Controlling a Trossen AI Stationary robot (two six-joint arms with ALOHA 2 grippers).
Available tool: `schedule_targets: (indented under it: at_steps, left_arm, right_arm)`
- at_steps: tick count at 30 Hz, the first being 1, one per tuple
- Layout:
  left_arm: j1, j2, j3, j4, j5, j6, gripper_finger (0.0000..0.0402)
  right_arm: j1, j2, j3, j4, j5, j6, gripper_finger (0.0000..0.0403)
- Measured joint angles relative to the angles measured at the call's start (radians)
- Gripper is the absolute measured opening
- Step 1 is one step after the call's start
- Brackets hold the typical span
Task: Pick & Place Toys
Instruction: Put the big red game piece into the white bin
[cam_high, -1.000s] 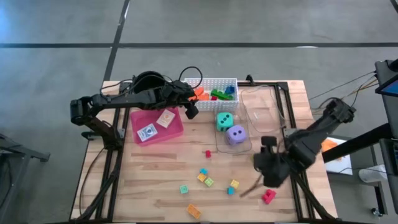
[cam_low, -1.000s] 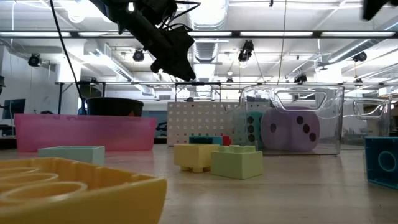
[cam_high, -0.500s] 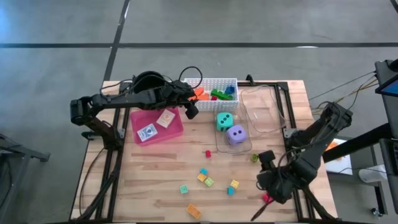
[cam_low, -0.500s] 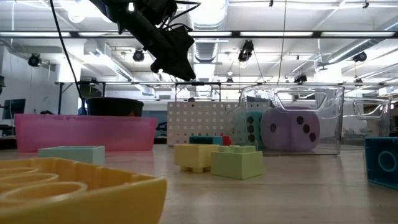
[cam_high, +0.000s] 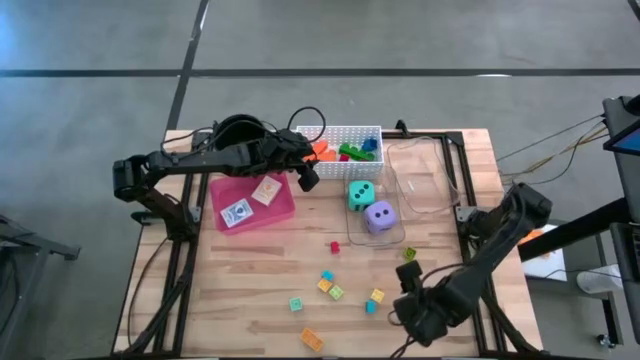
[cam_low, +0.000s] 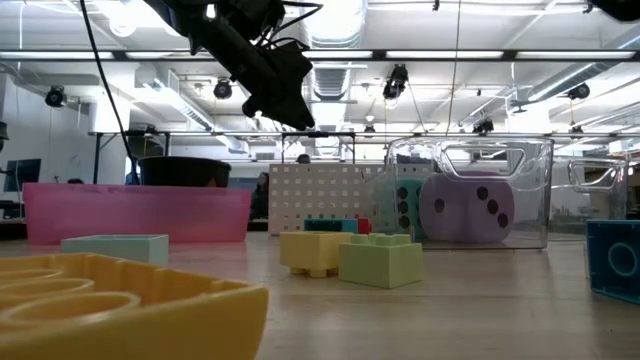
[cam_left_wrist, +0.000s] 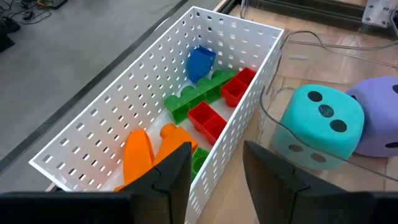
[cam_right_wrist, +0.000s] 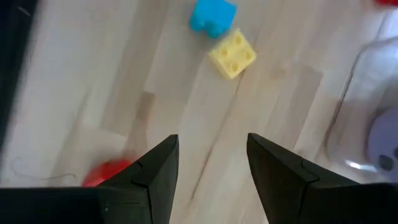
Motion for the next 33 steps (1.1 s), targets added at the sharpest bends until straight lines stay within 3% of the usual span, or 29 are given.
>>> schedule_targets:
  at_steps: [6,20,27,33]
  left_arm:
    - [0.0,0.0,0.0,0.0,0.0,0.0,0.0149]
    - [0.0,0.0,0.0,0.0,0.0,0.0,0.0149]
    - [0.0,0.0,0.0,0.0,0.0,0.0,0.0149]
    - [0.0,0.0,0.0,0.0,0.0,0.0,0.0149]
  right_arm:
    - [0.013,0.051,-0.001,-0.052,-0.022,0.052,0.0191]
    - [0.11,0.022,-0.001,0.006,-0.049,0.192,0.0193]
    - [0.179,0.012,-0.005,0.036,-0.067,0.247,0.0254]
    - [0.223,0.013,-0.092,0.085,-0.086,0.257,0.0291]
